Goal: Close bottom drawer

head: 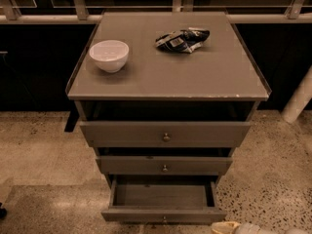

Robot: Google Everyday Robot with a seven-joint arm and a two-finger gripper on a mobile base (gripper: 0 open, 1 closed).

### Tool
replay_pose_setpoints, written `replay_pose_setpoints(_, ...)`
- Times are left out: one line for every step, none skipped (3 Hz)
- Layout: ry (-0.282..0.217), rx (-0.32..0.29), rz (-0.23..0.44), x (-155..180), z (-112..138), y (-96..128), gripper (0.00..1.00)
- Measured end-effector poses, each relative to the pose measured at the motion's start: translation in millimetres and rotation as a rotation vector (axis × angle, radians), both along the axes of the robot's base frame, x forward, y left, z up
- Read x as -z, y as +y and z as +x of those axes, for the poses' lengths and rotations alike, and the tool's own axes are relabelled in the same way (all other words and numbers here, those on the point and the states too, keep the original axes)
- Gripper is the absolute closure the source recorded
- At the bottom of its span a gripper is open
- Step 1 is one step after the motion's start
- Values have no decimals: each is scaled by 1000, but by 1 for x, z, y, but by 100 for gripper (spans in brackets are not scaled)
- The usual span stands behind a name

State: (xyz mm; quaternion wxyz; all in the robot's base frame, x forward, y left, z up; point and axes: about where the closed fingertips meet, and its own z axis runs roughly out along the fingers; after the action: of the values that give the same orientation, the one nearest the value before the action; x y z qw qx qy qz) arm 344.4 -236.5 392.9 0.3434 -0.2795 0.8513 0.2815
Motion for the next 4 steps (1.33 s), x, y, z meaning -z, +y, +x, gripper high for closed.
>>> replay_pose_setpoints(16, 5, 27, 13, 13, -4, 100)
replay_pose_setpoints(38, -4, 98, 54, 49, -8, 100)
replay_pose_setpoints(36, -1, 99, 54, 51, -9, 100)
replay_pose_setpoints(37, 7, 99, 55, 50, -8, 100)
